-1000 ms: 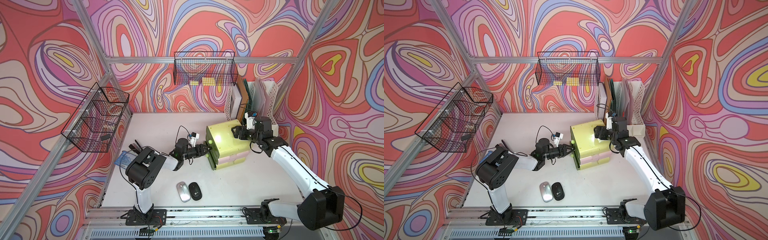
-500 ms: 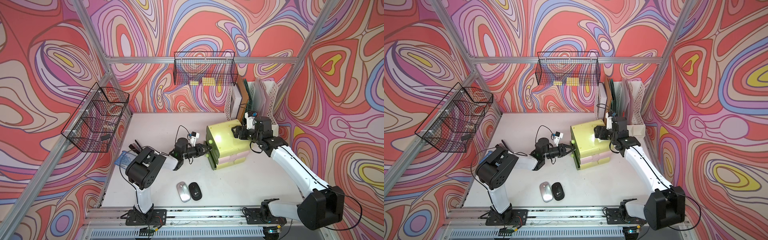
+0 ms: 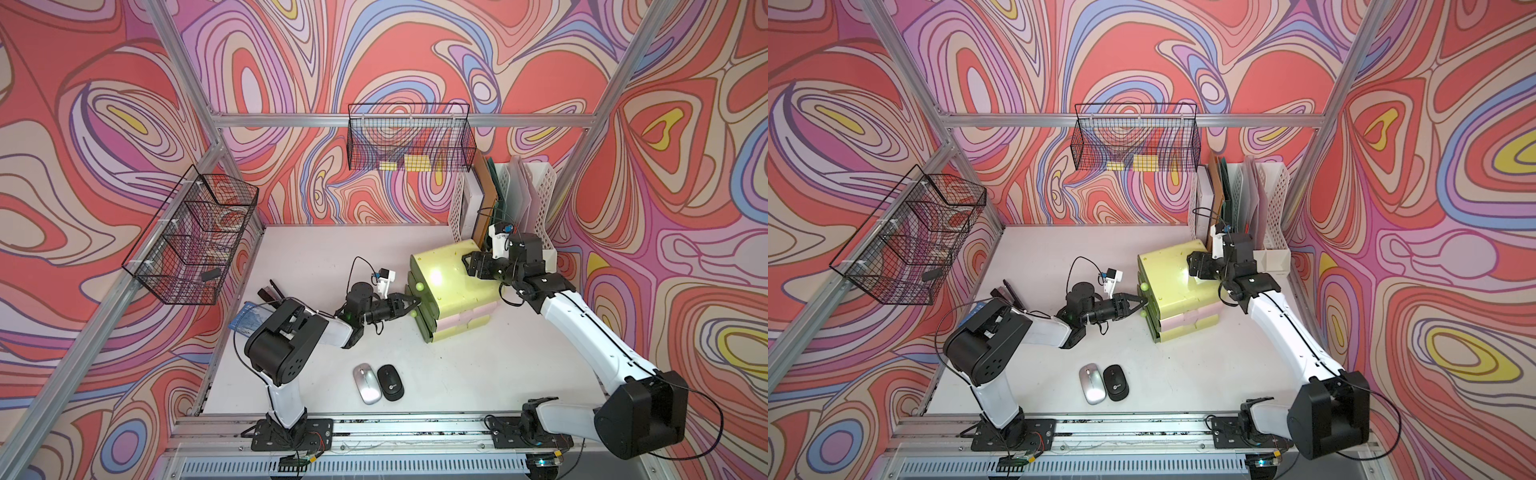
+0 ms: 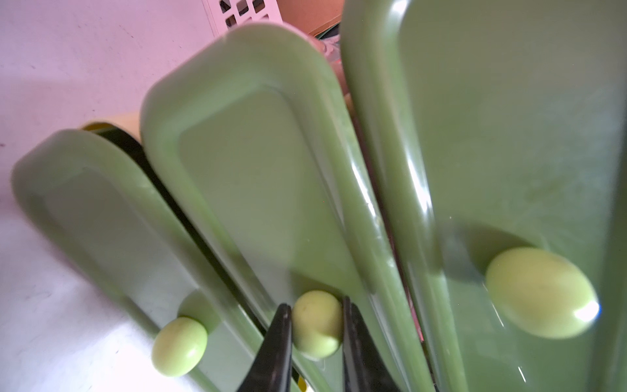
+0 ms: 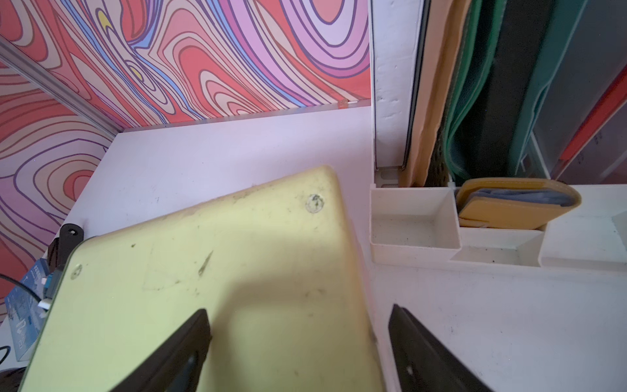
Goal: Take the mice out of the drawer
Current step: Open the drawer in the storage box.
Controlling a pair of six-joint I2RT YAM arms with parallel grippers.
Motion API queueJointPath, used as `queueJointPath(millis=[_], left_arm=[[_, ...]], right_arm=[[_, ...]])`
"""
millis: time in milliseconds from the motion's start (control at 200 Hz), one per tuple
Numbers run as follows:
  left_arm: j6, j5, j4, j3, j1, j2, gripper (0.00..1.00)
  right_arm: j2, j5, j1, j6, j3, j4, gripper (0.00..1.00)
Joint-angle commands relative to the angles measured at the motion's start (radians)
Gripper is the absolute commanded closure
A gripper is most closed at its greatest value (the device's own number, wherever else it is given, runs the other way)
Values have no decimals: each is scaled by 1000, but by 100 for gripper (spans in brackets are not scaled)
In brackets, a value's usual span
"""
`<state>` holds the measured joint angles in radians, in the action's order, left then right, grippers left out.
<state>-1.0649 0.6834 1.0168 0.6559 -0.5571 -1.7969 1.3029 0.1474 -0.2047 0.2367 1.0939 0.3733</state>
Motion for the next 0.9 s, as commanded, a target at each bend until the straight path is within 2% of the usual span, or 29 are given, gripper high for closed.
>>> queueJointPath(millis=[0, 220, 320, 366, 421, 441, 486, 541, 621, 701, 896], left_arm=[[42, 1, -39, -57, 8, 65, 98], [129, -38, -228, -185, 11, 245, 96], [199, -81, -424, -198, 11, 366, 90], [243, -117, -562, -177, 11, 430, 77], [305, -189, -757, -109, 11, 506, 47], [327, -216, -823, -84, 11, 534, 39], [370, -279, -957, -23, 11, 579, 30], [417, -356, -1104, 64, 11, 609, 25], [467, -423, -1269, 200, 11, 590, 21], [494, -438, -1423, 340, 11, 512, 21], [477, -501, -1624, 571, 4, 297, 22]], right_arm=[[23, 16, -12, 9, -22, 53, 13], [25, 19, -12, 9, -23, 52, 13], [26, 23, -12, 10, -23, 47, 13], [28, 24, -12, 11, -22, 47, 13], [29, 26, -12, 9, -23, 46, 13], [29, 27, -12, 10, -23, 46, 13], [29, 28, -13, 12, -23, 45, 13], [28, 30, -14, 12, -25, 42, 13], [27, 31, -13, 12, -25, 42, 13], [25, 33, -14, 12, -27, 42, 13], [20, 35, -13, 12, -31, 44, 13]])
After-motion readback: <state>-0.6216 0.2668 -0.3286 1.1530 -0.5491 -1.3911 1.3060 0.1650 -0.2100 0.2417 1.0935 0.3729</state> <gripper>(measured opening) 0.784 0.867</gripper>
